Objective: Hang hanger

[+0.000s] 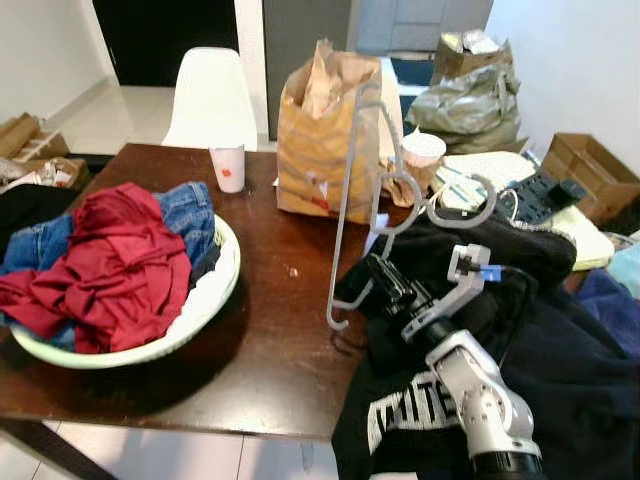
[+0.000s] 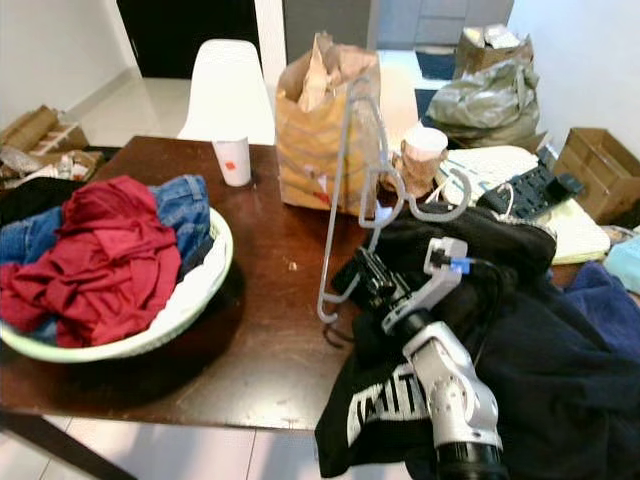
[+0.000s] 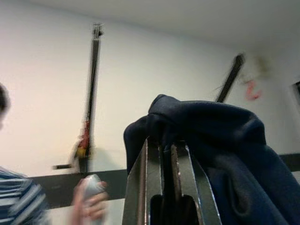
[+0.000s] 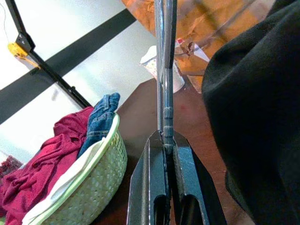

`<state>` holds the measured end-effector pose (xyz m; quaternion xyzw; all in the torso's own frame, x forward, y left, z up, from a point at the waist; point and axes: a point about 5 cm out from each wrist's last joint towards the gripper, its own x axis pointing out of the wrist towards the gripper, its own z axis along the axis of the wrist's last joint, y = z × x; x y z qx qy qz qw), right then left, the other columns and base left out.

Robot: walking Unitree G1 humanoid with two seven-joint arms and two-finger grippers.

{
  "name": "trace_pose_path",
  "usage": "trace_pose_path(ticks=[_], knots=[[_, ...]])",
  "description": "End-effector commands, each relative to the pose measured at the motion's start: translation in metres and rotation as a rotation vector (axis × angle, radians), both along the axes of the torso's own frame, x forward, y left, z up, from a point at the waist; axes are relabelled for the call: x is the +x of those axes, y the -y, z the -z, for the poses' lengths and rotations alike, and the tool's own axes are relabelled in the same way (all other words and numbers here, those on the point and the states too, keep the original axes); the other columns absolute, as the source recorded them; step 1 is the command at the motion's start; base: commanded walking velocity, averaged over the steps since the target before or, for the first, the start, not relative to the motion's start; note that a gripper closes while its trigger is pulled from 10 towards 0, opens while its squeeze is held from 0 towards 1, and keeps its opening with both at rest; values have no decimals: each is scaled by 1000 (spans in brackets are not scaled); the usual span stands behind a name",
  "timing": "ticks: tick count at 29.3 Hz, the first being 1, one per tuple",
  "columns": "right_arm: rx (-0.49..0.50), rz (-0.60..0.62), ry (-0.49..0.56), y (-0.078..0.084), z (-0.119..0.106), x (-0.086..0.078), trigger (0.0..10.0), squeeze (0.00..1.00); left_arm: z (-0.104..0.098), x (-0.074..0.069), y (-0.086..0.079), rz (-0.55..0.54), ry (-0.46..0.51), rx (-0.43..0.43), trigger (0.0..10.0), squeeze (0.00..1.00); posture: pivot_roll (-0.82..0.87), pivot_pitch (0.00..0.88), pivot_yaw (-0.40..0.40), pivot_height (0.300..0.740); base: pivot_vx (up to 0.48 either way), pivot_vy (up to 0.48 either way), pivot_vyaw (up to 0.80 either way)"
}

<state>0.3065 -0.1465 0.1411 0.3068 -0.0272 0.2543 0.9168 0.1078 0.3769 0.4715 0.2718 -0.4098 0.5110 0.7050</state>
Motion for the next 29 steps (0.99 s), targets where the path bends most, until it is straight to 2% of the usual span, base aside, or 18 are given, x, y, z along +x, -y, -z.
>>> trace_pose_path(ticks=[1, 6, 11, 15, 20, 24, 28, 29], knots=[[-5, 14, -4, 3, 2, 0, 10000, 0, -4, -5, 2, -71, 20, 39, 0, 0, 10, 53, -3, 740, 0, 0, 0], [-9, 14, -1, 1, 1, -1, 10000, 0, -2, -3, -3, -122, 21, 36, 0, 0, 3, 54, -1, 740, 0, 0, 0], [-18, 20, -1, 4, 1, -3, 10000, 0, -10, -24, -9, -247, 108, 44, 0, 0, -1, 61, 1, 740, 0, 0, 0], [-20, 20, -3, 5, 0, -3, 10000, 0, -11, -31, -13, -287, 130, 38, 0, 0, 2, 65, -6, 740, 0, 0, 0], [-22, 17, -6, 5, 1, -3, 10000, 0, -9, -30, -14, -298, 128, 40, 0, 0, 0, 66, -6, 740, 0, 0, 0], [-25, 18, -9, 7, 1, -3, 10000, 0, -5, -19, -14, -289, 107, 38, 0, 0, -4, 70, -5, 740, 0, 0, 0], [-25, 18, -9, 7, 1, -3, 10000, 0, -5, -19, -14, -289, 107, 38, 0, 0, -4, 70, -5, 740, 0, 0, 0], [-26, 19, -10, 7, 1, -3, 10000, 0, -2, -9, -13, -288, 79, 45, 0, 0, -3, 72, -6, 740, 0, 0, 0]])
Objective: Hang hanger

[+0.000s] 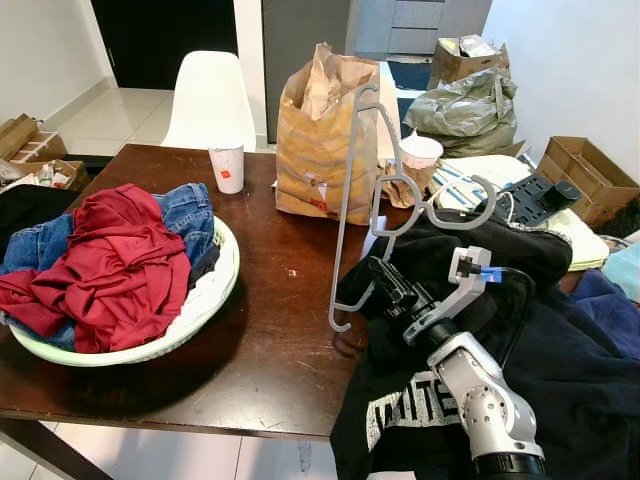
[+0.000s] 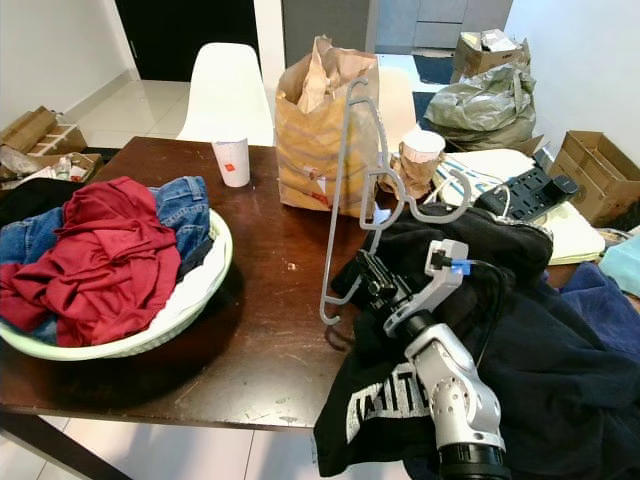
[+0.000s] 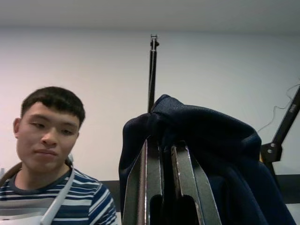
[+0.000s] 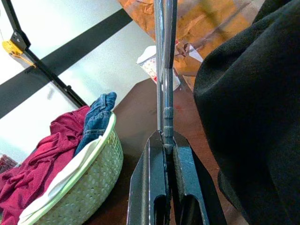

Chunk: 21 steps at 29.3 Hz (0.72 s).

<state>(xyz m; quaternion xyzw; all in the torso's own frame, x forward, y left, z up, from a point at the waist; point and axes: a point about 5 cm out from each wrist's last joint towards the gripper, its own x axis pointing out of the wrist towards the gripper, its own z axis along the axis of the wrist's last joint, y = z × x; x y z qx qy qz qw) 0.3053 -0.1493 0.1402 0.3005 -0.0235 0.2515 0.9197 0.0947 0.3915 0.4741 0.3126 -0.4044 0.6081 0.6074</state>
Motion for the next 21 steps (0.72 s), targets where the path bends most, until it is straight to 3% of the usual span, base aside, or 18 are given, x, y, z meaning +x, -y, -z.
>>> trace_pose_path(ticks=[1, 2, 3, 4, 5, 7, 9, 11, 13, 14, 15, 17, 18, 19, 21], knots=[[-11, 14, -4, 4, 0, -1, 10000, 0, 0, 4, 2, -15, -7, 18, 0, 0, -3, 72, -6, 740, 0, 0, 0], [-11, 14, -4, 4, 0, -1, 10000, 0, 0, 4, 2, -15, -7, 18, 0, 0, -3, 72, -6, 740, 0, 0, 0], [-14, 16, -9, 5, 3, -1, 10000, 0, 4, 26, 15, -37, -86, 69, 0, 0, -5, 74, -10, 740, 0, 0, 0], [-14, 16, -9, 5, 3, -1, 10000, 0, 4, 26, 15, -37, -86, 69, 0, 0, -5, 74, -10, 740, 0, 0, 0], [-18, 16, -13, 4, 4, -1, 10000, 0, 7, 58, 37, -42, -182, 164, 0, 0, -9, 74, -13, 740, 0, 0, 0], [-18, 16, -13, 4, 4, -1, 10000, 0, 7, 58, 37, -42, -182, 164, 0, 0, -9, 74, -13, 740, 0, 0, 0], [-25, 15, -15, 3, 5, -1, 10000, 0, 21, 117, 82, 28, -311, 321, 0, 0, -17, 75, -9, 740, 0, 0, 0], [-25, 15, -15, 3, 5, -1, 10000, 0, 21, 117, 82, 28, -311, 321, 0, 0, -17, 75, -9, 740, 0, 0, 0], [-28, 16, -14, 2, 5, -2, 10000, 0, 30, 145, 104, 90, -354, 374, 0, 0, -23, 76, -4, 740, 0, 0, 0], [-28, 16, -14, 2, 5, -2, 10000, 0, 30, 145, 104, 90, -354, 374, 0, 0, -23, 76, -4, 740, 0, 0, 0], [-29, 18, -13, 1, 5, -2, 10000, 0, 37, 158, 110, 123, -379, 372, 0, 0, -24, 77, -1, 740, 0, 0, 0], [-29, 18, -13, 1, 5, -2, 10000, 0, 37, 158, 110, 123, -379, 372, 0, 0, -24, 77, -1, 740, 0, 0, 0], [-29, 22, -12, 2, 4, -3, 10000, 0, 49, 174, 116, 171, -423, 355, 0, 0, -26, 80, 5, 740, 0, 0, 0], [-28, 27, -12, 3, 4, -4, 10000, 0, 71, 197, 133, 272, -511, 356, 0, 0, -23, 83, 5, 740, 0, 0, 0], [-28, 27, -12, 3, 4, -4, 10000, 0, 71, 197, 133, 272, -511, 356, 0, 0, -23, 83, 5, 740, 0, 0, 0]])
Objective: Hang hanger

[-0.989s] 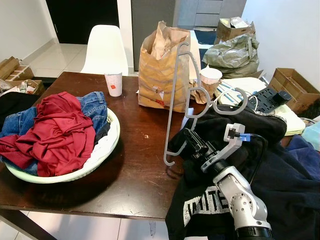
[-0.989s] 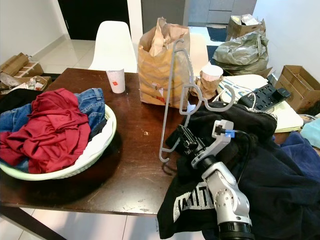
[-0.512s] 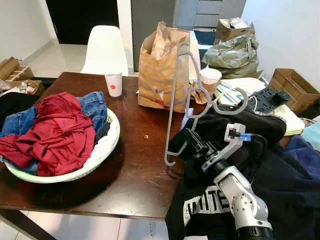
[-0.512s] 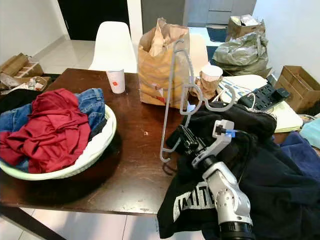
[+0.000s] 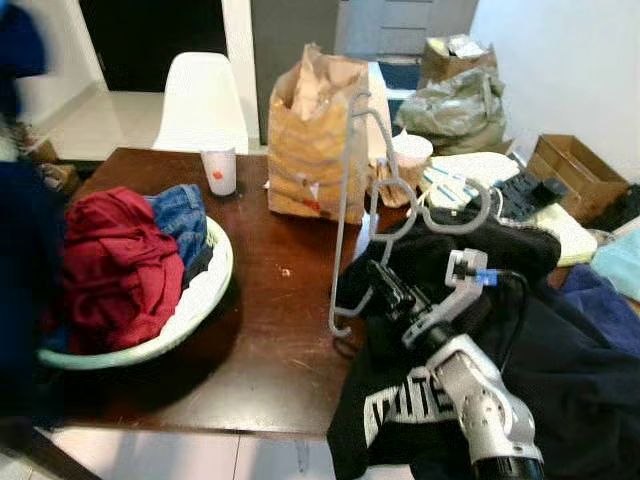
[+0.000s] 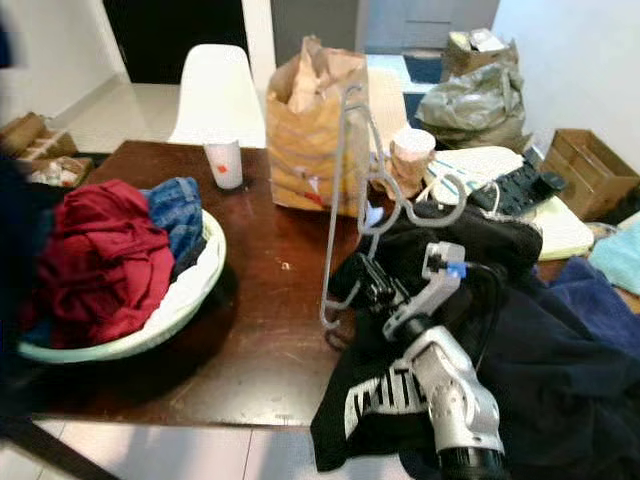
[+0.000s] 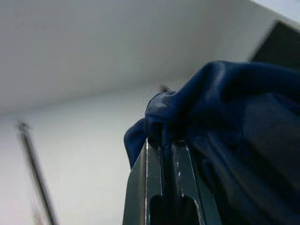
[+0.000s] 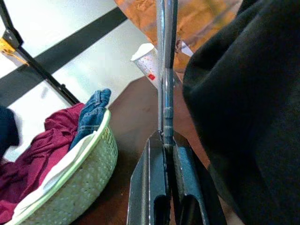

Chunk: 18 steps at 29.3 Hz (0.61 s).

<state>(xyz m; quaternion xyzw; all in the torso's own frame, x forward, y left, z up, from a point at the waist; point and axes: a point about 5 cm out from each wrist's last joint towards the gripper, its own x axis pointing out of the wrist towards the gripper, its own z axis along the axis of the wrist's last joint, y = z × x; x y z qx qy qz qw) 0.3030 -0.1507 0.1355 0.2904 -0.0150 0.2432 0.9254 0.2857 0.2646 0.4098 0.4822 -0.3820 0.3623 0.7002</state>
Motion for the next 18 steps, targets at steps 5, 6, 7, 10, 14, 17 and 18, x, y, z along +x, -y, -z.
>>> trace_pose_path(ticks=[5, 6, 7, 10, 14, 17, 18], knots=[[-6, 16, -5, 4, -1, -2, 10000, 0, 145, 59, 113, 474, -670, -16, 784, 0, -23, 89, 10, 740, 0, 0, 0], [-6, 16, -5, 4, -1, -2, 10000, 0, 145, 59, 113, 474, -670, -16, 784, 0, -23, 89, 10, 740, 0, 0, 0], [-7, 16, -6, 3, -1, -2, 10000, 0, 172, 56, 133, 558, -789, -9, 3294, 0, -25, 90, 12, 740, 0, 0, 0], [-8, 17, -7, 3, -1, -2, 10000, 0, 207, 44, 155, 651, -940, -5, 4431, 0, -29, 92, 15, 740, 0, 0, 0], [-9, 17, -7, 3, 0, -3, 10000, 0, 229, 30, 163, 711, -1039, -51, 5294, 0, -22, 92, 15, 740, 0, 0, 0], [-10, 17, -9, 3, 0, -3, 10000, 0, 239, 22, 165, 756, -1103, -79, 9765, 0, -13, 92, 12, 740, 0, 0, 0], [-9, 15, -11, 2, 0, -3, 10000, 0, 238, 19, 161, 765, -1106, -101, 9686, 0, -9, 90, 11, 740, 0, 0, 0]])
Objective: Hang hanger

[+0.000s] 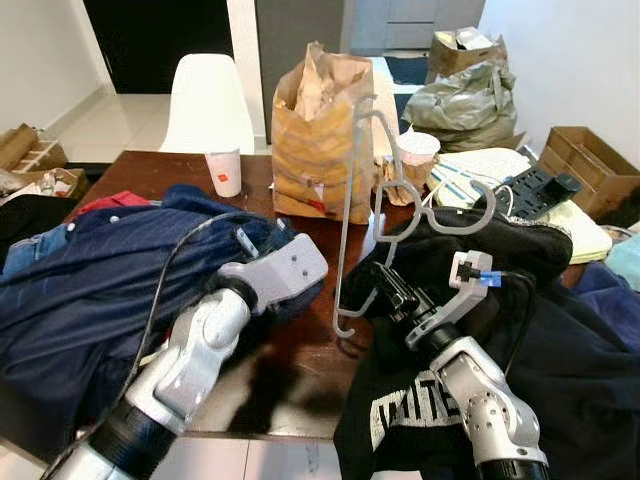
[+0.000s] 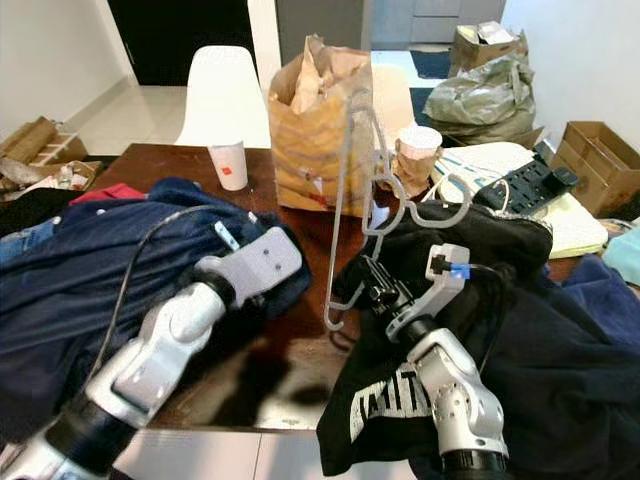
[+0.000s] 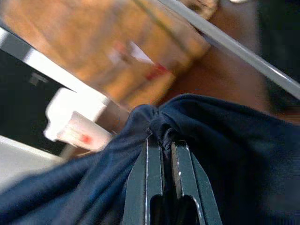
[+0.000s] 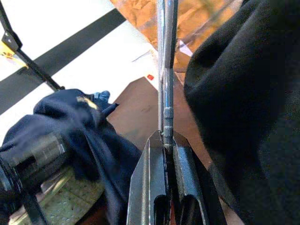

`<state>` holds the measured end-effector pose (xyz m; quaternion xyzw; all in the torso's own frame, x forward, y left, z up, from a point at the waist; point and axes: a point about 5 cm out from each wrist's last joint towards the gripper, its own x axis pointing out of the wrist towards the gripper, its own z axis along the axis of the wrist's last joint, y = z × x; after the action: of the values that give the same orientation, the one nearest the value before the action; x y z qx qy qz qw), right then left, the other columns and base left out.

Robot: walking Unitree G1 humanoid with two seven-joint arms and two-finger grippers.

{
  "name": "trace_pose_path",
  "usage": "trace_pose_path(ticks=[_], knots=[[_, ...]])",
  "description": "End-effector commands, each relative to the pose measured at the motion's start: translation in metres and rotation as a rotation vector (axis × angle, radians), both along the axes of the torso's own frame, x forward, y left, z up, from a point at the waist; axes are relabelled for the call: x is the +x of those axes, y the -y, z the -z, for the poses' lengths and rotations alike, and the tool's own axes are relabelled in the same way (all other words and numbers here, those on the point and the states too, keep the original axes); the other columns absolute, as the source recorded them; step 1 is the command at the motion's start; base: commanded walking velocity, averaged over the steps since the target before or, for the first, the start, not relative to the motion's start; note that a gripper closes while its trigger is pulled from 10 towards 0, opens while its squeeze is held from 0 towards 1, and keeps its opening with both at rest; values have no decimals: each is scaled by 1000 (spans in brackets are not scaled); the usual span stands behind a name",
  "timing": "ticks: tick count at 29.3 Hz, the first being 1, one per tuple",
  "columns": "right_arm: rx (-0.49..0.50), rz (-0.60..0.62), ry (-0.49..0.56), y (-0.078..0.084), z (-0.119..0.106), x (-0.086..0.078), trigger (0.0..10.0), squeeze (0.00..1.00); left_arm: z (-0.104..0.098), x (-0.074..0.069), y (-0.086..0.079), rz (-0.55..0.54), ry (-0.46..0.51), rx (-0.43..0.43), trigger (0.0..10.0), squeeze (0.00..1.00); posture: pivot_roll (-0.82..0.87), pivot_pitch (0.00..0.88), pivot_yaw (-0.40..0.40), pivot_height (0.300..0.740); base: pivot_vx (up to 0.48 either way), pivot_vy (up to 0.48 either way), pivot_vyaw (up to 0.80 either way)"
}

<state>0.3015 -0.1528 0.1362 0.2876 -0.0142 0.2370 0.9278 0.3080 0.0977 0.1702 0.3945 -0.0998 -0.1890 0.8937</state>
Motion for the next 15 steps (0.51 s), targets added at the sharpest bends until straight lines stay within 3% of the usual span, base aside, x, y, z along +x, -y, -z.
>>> trace_pose_path(ticks=[1, 2, 5, 6, 7, 9, 10, 12, 13, 15], knots=[[-2, 3, -7, 0, 1, -1, 10000, 0, -1, -3, -5, 4, -15, 3, 9686, 0, -9, 90, 11, 740, 0, 0, 0], [-1, -1, -9, -1, 1, -1, 10000, 0, -5, -5, -7, 9, -32, -46, 9804, 0, -8, 88, 9, 740, 0, 0, 0], [-1, -4, -10, -1, 1, 0, 10000, 0, -9, -7, -9, 12, -43, -83, 9804, 0, -8, 88, 9, 740, 0, 0, 0], [-1, -5, -11, -1, 1, 0, 10000, 0, -9, -16, -2, 92, -110, -146, 10000, 0, -8, 82, 9, 740, 0, 0, 0], [-1, -5, -11, -1, 1, 0, 10000, 0, -9, -16, -2, 92, -110, -146, 10000, 0, -8, 82, 9, 740, 0, 0, 0], [-3, -7, -12, -1, 1, 1, 10000, 0, -5, -44, 16, 309, -285, -243, 10000, 0, -13, 79, 11, 740, 0, 0, 0], [-3, -7, -12, -1, 1, 1, 10000, 0, -5, -44, 16, 309, -285, -243, 10000, 0, -13, 79, 11, 740, 0, 0, 0], [-3, -7, -14, -1, 1, 1, 10000, 0, 0, -70, 22, 456, -412, -242, 10000, 0, -10, 78, 10, 740, 0, 0, 0], [-3, -7, -14, -1, 1, 1, 10000, 0, 0, -70, 22, 456, -412, -242, 10000, 0, -10, 78, 10, 740, 0, 0, 0], [-2, -8, -15, 0, 1, 2, 10000, 0, 4, -84, 17, 493, -495, -249, 10000, 0, -5, 78, 9, 740, 0, 0, 0]])
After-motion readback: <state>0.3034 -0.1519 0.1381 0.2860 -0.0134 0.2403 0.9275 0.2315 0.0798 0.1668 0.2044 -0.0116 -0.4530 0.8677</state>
